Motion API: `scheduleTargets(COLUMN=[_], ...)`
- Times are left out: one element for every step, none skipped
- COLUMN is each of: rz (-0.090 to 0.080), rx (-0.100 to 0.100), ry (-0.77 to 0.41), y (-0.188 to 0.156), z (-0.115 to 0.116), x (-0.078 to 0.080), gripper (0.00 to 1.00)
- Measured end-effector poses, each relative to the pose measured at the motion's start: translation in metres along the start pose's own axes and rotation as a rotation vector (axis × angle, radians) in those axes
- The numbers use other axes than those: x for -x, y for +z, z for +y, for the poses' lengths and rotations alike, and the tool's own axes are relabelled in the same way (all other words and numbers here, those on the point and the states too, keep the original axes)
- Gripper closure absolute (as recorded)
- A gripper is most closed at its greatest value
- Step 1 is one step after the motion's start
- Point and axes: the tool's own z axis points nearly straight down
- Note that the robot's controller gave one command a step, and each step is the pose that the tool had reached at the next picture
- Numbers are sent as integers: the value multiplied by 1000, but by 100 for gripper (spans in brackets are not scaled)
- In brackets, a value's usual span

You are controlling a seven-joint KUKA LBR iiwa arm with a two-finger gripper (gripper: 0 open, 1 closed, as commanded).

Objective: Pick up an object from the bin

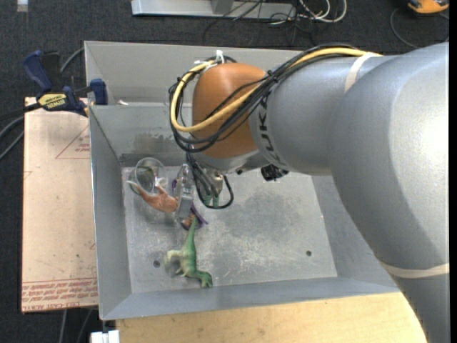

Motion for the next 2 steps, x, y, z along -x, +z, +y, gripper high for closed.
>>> scheduleTargets(rz=[-1, 3], rx=[1, -1], ry=[0, 1], y=[-4, -8], z=[0, 0], x=[0, -1], gripper=[100, 100])
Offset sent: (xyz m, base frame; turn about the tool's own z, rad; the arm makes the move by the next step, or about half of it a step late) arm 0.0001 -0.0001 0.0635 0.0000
